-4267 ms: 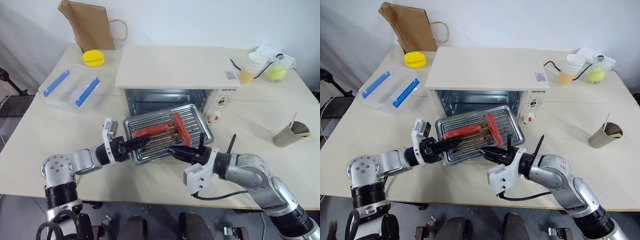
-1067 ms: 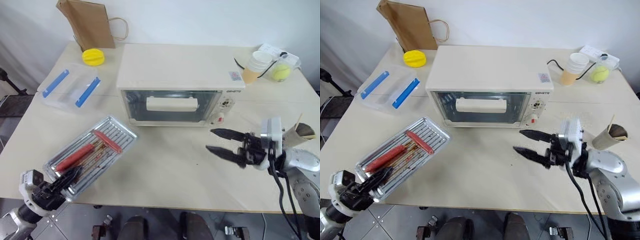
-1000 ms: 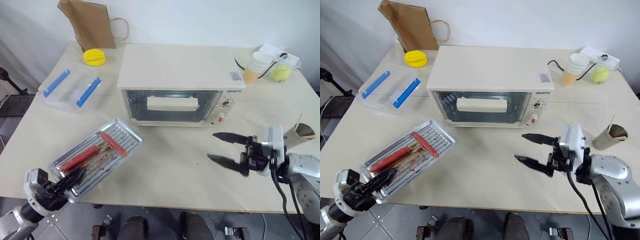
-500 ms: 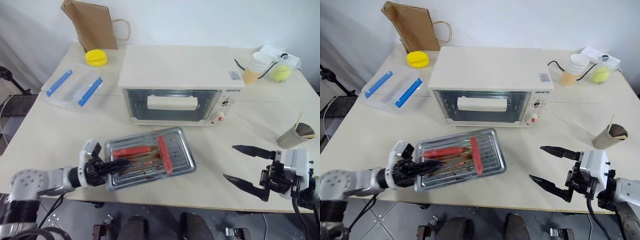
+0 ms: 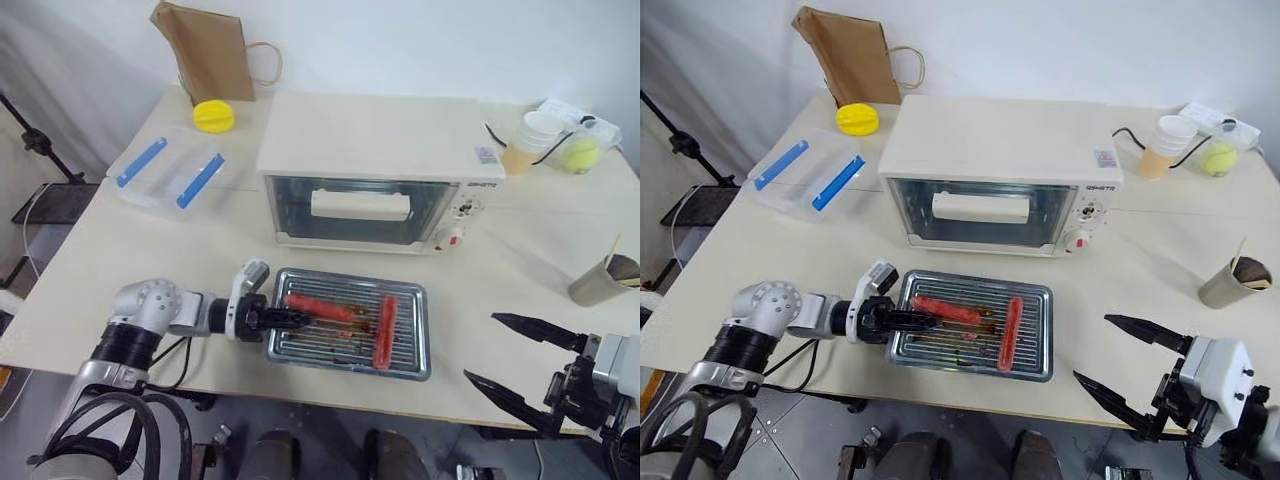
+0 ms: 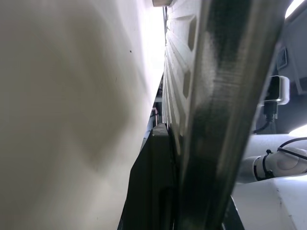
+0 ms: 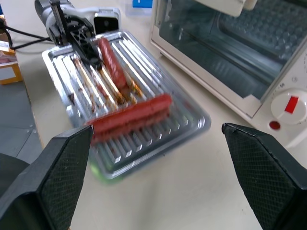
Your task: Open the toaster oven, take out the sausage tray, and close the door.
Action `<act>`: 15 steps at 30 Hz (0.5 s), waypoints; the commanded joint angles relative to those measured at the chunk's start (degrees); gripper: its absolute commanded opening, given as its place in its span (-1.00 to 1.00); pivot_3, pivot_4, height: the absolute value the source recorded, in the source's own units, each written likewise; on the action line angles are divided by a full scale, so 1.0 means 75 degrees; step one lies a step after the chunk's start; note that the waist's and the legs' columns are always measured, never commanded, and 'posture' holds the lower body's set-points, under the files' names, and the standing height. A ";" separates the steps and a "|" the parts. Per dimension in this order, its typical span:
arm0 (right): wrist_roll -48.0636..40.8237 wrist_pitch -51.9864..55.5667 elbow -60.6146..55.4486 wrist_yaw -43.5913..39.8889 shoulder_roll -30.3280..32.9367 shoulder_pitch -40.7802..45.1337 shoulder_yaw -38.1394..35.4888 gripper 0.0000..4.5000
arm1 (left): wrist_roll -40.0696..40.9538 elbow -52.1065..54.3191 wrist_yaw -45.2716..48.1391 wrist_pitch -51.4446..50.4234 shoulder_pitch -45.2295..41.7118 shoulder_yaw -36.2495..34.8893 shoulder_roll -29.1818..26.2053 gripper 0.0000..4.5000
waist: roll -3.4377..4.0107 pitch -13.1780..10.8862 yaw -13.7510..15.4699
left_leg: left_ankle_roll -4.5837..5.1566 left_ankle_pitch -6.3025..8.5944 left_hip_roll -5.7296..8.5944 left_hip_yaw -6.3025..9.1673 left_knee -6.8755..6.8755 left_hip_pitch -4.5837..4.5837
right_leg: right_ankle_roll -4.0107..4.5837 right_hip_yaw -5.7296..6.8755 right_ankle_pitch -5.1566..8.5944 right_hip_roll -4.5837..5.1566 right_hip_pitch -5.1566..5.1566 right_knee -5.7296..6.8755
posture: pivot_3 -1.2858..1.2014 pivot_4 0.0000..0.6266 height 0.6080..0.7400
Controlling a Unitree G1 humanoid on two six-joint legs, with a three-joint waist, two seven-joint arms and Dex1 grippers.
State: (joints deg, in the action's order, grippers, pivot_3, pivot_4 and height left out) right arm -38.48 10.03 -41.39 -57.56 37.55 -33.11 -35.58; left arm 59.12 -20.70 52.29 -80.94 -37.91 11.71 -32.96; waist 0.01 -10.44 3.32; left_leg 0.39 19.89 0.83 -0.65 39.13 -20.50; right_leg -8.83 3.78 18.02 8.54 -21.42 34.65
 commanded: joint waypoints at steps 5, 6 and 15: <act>-0.0203 -0.0009 -0.0494 0.0298 -0.0029 -0.0096 -0.0209 0.99 | -0.1044 -0.0659 -0.0347 -0.0421 -0.0304 -0.0013 0.0892 -1.00 | 0.0024 0.0014 0.0132 | 0.0025 0.0014 0.0004 0.0034 -0.0002 0.0030 | -0.0018 -0.0016 -0.0019 0.0018 0.0049 -0.0036 | 0.03 -0.52 1.00; -0.0212 -0.0006 -0.0505 0.0323 -0.0027 -0.0096 -0.0199 0.99 | -0.1113 -0.0672 -0.0434 -0.0501 -0.0300 -0.0125 0.0958 -1.00 | 0.0027 0.0016 0.0136 | 0.0027 0.0015 0.0001 0.0035 -0.0002 0.0032 | -0.0021 -0.0016 -0.0021 0.0019 0.0054 -0.0045 | 0.03 -0.52 1.00; -0.0149 -0.0052 -0.0414 0.0383 0.0002 0.0038 0.0021 1.00 | -0.1446 0.0203 -0.1568 -0.1196 0.0102 -0.1383 0.1214 -0.71 | 0.0031 0.0019 0.0064 | 0.0025 0.0018 -0.0002 0.0037 -0.0005 0.0036 | -0.0026 -0.0015 -0.0025 0.0014 0.0057 -0.0051 | 0.03 -0.52 1.00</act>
State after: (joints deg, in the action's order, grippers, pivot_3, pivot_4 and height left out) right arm -39.00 10.14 -43.59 -54.79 37.50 -32.87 -35.18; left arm 50.19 -19.86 42.73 -89.47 -39.13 1.38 -24.20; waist 0.25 -10.30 3.80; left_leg 0.56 20.04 0.79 -0.37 39.08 -20.23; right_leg -9.02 3.67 17.84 8.62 -21.00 34.27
